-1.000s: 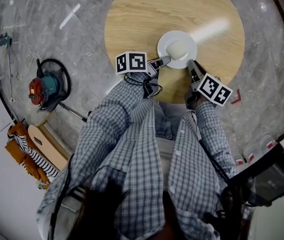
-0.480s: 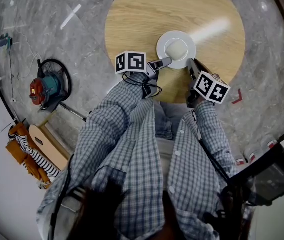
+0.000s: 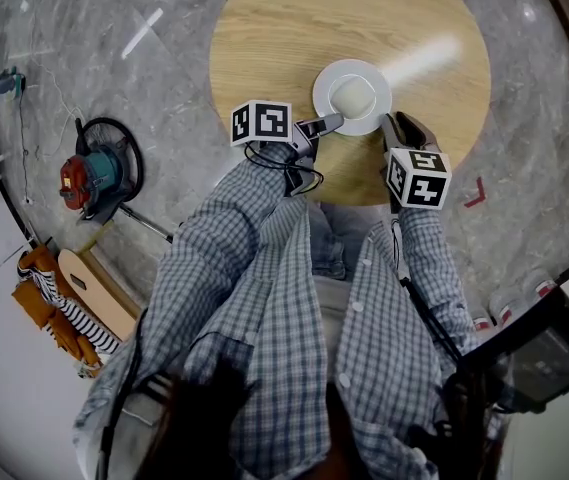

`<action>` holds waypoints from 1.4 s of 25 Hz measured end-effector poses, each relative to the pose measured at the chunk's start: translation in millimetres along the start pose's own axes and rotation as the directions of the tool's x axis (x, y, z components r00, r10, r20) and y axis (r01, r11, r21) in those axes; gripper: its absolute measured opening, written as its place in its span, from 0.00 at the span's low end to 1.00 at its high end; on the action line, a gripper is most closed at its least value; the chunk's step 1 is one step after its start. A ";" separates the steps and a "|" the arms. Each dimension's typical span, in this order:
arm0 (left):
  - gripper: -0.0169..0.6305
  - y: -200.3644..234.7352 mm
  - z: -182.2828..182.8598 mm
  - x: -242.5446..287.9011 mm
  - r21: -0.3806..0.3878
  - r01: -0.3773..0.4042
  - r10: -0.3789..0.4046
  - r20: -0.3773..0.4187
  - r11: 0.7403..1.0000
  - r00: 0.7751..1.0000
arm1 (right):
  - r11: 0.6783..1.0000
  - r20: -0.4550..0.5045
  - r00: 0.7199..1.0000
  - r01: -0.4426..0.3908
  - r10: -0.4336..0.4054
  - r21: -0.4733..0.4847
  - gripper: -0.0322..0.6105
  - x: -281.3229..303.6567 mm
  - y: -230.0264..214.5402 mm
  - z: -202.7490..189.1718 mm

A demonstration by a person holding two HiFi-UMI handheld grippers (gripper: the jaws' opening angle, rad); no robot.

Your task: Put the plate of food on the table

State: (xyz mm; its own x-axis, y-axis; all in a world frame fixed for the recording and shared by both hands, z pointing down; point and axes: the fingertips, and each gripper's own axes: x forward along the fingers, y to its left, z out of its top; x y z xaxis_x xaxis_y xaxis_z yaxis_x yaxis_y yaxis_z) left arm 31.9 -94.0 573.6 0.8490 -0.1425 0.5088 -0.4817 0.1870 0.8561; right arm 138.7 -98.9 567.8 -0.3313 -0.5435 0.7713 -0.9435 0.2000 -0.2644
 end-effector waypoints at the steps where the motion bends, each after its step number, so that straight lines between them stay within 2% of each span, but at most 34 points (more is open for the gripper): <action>1: 0.23 0.3 0.1 0.0 -0.001 0.001 -0.001 0.000 1.000 1.000 | 0.994 -0.003 1.000 0.011 -0.011 -0.109 0.16 -1.9 4.2 0.8; 3: 0.23 0.5 0.7 -0.2 -0.003 0.005 -0.005 0.000 1.000 1.000 | 0.950 -0.017 1.000 0.001 -0.006 -0.311 0.16 -4.8 22.5 -0.7; 5: 0.23 0.2 1.2 -0.2 -0.003 0.006 -0.006 -0.002 1.000 1.000 | 0.892 -0.042 0.999 -0.044 0.029 -0.450 0.16 -6.5 46.7 -6.8; 7: 0.23 -0.4 1.6 -0.2 -0.004 0.006 -0.006 -0.002 1.000 1.000 | 0.814 -0.059 0.997 -0.071 0.045 -0.577 0.16 -8.0 67.5 -12.3; 10: 0.23 -1.0 1.0 -0.4 -0.006 0.011 -0.011 -0.005 1.000 1.000 | 0.680 -0.072 0.997 -0.074 0.031 -0.729 0.16 -6.8 86.2 -20.7; 13: 0.23 -0.9 0.3 0.1 -0.006 0.015 -0.015 -0.008 1.000 1.000 | 0.562 -0.097 0.995 -0.085 0.009 -0.823 0.16 -1.5 94.2 -31.5; 18: 0.23 0.0 0.7 0.1 -0.010 0.022 -0.022 -0.006 1.000 1.000 | 0.384 -0.104 0.994 -0.079 -0.045 -0.920 0.16 9.2 99.2 -39.2; 21: 0.23 -0.7 0.5 0.3 -0.012 0.025 -0.025 -0.007 1.000 1.000 | 0.301 -0.109 0.992 -0.085 -0.064 -0.950 0.14 11.5 99.8 -41.4; 23: 0.23 -1.2 0.5 -0.2 -0.013 0.028 -0.028 -0.010 1.000 1.000 | 0.275 -0.112 0.992 -0.090 -0.065 -0.957 0.14 11.1 100.6 -41.3; 25: 0.23 -1.2 0.7 -0.8 -0.012 0.031 -0.031 -0.012 0.999 0.999 | 0.268 -0.113 0.991 -0.091 -0.066 -0.959 0.13 11.0 101.0 -41.0; 30: 0.23 -1.2 -2.2 -1.6 -0.006 0.021 -0.022 -0.020 1.000 1.000 | 0.280 -0.111 0.991 -0.085 -0.078 -0.956 0.13 10.9 100.4 -41.4; 35: 0.23 2.4 -7.3 -2.9 -0.020 0.019 -0.020 -0.030 1.000 0.999 | 0.279 -0.121 0.989 -0.093 -0.084 -0.956 0.13 14.1 98.3 -41.3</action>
State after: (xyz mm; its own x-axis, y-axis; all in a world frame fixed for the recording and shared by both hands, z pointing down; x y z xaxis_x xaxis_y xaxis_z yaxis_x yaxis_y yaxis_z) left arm 29.9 -86.0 573.5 0.8644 -0.1170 0.4890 -0.4609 0.2040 0.8637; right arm 41.8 -53.2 576.6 -0.2474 -0.4558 0.8550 -0.2220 0.8856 0.4079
